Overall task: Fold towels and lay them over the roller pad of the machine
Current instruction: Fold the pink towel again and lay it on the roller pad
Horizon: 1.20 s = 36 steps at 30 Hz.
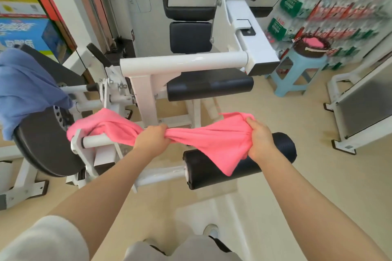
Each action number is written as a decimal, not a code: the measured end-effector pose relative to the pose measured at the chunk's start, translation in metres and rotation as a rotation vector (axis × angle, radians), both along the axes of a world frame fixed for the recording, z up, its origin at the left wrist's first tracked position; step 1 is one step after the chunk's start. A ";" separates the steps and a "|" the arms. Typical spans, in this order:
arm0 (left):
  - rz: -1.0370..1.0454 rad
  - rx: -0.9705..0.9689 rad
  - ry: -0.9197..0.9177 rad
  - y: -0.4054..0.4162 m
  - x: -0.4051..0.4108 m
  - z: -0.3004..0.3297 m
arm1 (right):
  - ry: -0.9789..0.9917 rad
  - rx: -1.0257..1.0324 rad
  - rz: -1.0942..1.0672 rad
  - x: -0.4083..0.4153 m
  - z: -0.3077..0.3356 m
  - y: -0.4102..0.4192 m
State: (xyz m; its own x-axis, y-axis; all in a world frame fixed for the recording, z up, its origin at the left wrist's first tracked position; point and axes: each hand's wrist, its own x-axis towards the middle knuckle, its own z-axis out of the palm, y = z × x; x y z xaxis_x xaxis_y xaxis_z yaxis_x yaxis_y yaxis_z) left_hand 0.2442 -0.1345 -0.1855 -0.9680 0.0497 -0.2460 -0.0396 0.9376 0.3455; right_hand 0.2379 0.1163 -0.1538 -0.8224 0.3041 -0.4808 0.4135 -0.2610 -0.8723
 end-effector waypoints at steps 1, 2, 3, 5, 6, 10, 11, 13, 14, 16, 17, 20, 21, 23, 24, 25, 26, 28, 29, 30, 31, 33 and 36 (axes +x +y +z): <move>0.008 0.061 -0.034 0.011 -0.002 0.007 | -0.024 0.080 -0.009 -0.002 -0.007 0.007; 0.023 0.121 -0.079 0.022 -0.004 0.016 | -0.046 0.175 0.020 -0.004 -0.011 0.012; 0.064 0.199 -0.111 0.033 -0.005 0.028 | -0.067 0.278 0.099 -0.006 -0.017 0.017; 0.243 0.587 -0.183 0.055 -0.009 0.051 | -0.090 0.433 0.318 -0.008 -0.026 0.021; 0.348 0.868 -0.256 0.066 -0.010 0.063 | -0.085 0.495 0.407 -0.008 -0.028 0.019; 0.463 1.407 -0.463 0.103 -0.012 0.094 | 0.229 0.498 0.415 -0.003 -0.006 0.008; 0.418 1.341 -0.428 0.108 -0.012 0.096 | 0.319 0.426 0.411 -0.002 0.002 0.007; 0.337 1.143 -0.322 0.113 -0.012 0.092 | 0.421 0.351 0.450 -0.002 0.019 0.005; 0.312 1.064 -0.277 0.113 -0.014 0.089 | 0.457 0.325 0.475 -0.002 0.024 0.004; 0.302 0.968 -0.199 0.112 -0.013 0.084 | 0.515 0.306 0.542 -0.007 0.028 0.002; 0.309 0.945 -0.164 0.112 -0.012 0.083 | 0.526 0.333 0.592 -0.009 0.027 0.002; 0.334 0.924 -0.106 0.107 -0.011 0.079 | 0.556 0.539 0.726 -0.012 0.023 -0.003; 0.329 0.918 -0.096 0.105 -0.009 0.079 | 0.588 0.604 0.731 -0.012 0.021 -0.005; 0.322 0.964 -0.085 0.104 -0.005 0.077 | 0.661 0.699 0.735 -0.014 0.022 -0.009; 0.320 0.999 -0.087 0.104 -0.004 0.078 | 0.680 0.747 0.735 -0.015 0.022 -0.010; 0.311 1.002 -0.078 0.105 -0.002 0.078 | 0.677 0.797 0.713 -0.017 0.022 -0.011; 0.299 0.966 -0.054 0.106 -0.001 0.079 | 0.660 0.824 0.675 -0.018 0.023 -0.012; 0.244 0.786 0.023 0.105 -0.002 0.078 | 0.617 0.799 0.565 -0.020 0.027 -0.012; 0.221 0.684 0.062 0.103 -0.002 0.077 | 0.592 0.753 0.509 -0.020 0.030 -0.012; 0.201 0.585 0.103 0.100 -0.003 0.074 | 0.560 0.681 0.456 -0.020 0.032 -0.011; 0.174 0.491 0.148 0.097 -0.006 0.069 | 0.520 0.591 0.401 -0.020 0.035 -0.010; 0.150 0.325 0.223 0.090 -0.010 0.057 | 0.445 0.407 0.307 -0.019 0.040 -0.006; 0.233 0.192 0.228 0.080 -0.017 0.034 | 0.329 0.194 0.222 -0.019 0.046 0.006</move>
